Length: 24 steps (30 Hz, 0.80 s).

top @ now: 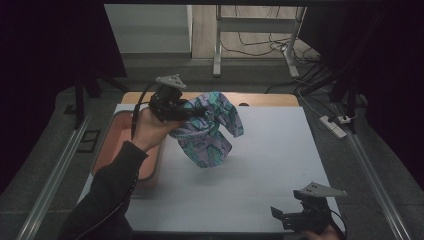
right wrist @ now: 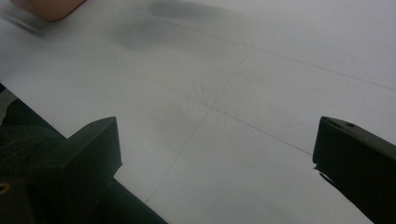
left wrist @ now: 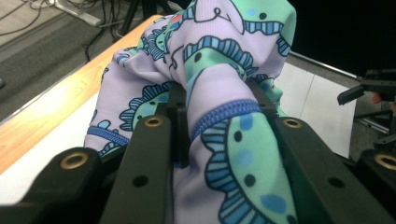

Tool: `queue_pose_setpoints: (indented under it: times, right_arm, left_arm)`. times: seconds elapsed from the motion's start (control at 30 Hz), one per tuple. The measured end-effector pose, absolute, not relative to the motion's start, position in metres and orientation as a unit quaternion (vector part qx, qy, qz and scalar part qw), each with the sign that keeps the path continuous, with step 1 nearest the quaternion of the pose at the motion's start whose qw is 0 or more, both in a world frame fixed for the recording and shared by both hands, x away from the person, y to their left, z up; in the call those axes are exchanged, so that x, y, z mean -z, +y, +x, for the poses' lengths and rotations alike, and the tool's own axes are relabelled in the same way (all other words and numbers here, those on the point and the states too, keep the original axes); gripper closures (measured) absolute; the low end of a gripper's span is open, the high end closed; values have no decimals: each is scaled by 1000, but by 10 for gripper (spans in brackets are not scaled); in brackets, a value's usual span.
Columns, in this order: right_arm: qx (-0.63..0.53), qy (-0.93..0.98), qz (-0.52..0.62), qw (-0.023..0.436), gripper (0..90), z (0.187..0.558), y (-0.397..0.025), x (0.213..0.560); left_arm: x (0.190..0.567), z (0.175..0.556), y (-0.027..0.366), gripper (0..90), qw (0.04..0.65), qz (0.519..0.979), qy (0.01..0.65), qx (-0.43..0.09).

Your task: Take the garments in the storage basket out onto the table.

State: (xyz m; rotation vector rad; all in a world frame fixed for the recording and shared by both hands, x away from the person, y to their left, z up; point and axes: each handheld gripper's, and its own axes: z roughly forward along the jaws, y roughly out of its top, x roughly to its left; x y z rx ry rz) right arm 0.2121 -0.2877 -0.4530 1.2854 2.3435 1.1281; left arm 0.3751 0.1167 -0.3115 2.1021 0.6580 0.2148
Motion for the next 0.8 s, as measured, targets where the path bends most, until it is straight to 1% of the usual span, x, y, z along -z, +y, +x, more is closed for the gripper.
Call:
queue_pose_setpoints:
  times: [0.23,0.27,0.4,0.43,0.53,0.57,0.6,0.63,0.73,0.8]
  right_arm:
    - [-386,801,441,120,12,212,-288,453]
    - [-386,802,440,121,12,212,-288,453]
    - [-386,801,440,121,12,212,-288,453]
    - [-386,801,441,120,12,212,-288,453]
    - [-386,801,441,121,12,212,-288,453]
    - [-386,801,441,120,12,212,-288,453]
    - [-386,801,441,120,12,212,-288,453]
    - [-386,801,441,120,12,212,-288,453]
    - [-386,801,441,120,12,212,-288,453]
    - [-386,801,441,120,12,212,-288,453]
  left_arm:
    - [340,384,95,696,422,862,268,-86]
    - [350,388,90,694,420,862,270,-82]
    - [364,393,85,693,419,861,277,-73]
    - [373,397,82,693,416,863,281,-66]
    - [382,400,79,692,404,868,281,-64]
    - [392,402,77,690,401,868,286,-58]
    - [392,402,77,690,401,868,286,-58]
    - [400,404,75,689,395,871,288,-54]
    - [409,406,73,688,390,872,293,-50]
    - [421,409,71,687,379,875,299,-45]
